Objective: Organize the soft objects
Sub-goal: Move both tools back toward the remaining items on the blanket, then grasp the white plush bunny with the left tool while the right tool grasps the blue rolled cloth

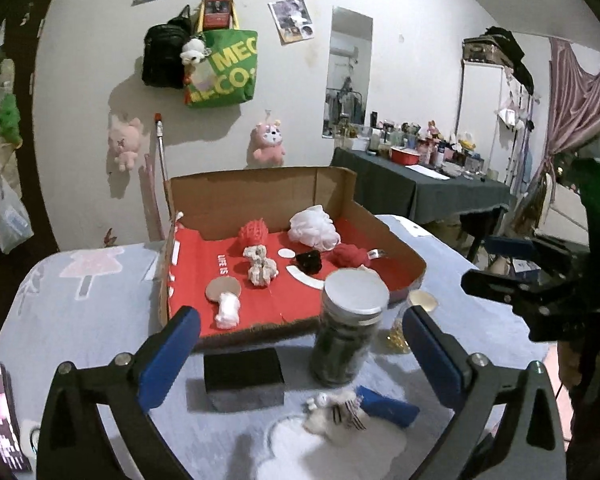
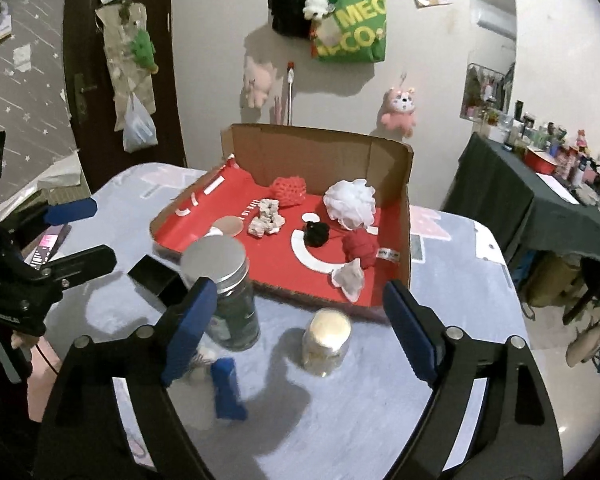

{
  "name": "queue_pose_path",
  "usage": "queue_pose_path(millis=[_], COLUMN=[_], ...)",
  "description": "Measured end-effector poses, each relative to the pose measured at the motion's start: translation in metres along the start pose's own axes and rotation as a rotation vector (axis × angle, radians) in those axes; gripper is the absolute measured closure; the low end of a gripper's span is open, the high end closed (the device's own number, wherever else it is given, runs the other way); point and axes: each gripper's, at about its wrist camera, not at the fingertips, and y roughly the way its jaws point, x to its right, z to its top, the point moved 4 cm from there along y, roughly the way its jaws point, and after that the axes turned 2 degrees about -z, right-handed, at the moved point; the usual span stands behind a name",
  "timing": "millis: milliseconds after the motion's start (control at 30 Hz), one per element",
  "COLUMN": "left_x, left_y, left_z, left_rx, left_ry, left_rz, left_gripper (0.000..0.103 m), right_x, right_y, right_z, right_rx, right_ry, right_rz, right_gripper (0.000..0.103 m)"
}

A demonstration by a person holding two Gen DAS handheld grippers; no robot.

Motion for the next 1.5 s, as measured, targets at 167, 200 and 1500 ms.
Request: queue_pose_path(millis=[167,200,1500], left_x=[0.005,0.005,-0.01], left_y=[-0.002,-0.001,0.055], left_z=[-0.024,-0.028,-0.112], left_rx=[-0.008,-0.011,-0.247], left_ry=[-0.025,-0.026,-0.126], left_rz=[0.023,0.03,0.037], left_gripper=[0.0,0.0,0.0], right_x=[-0.007,-0.008,-0.002], right_y=[-0.001,0.001,0.094], right_z=[-0.028,-0.034,-0.122], right_rx=[0.01,0.007,-0.196], right_ry=[0.017,0.026,0.081], right_rz=[-0.012,-0.004,-0.062], right_gripper=[0.017,0.017,0.017])
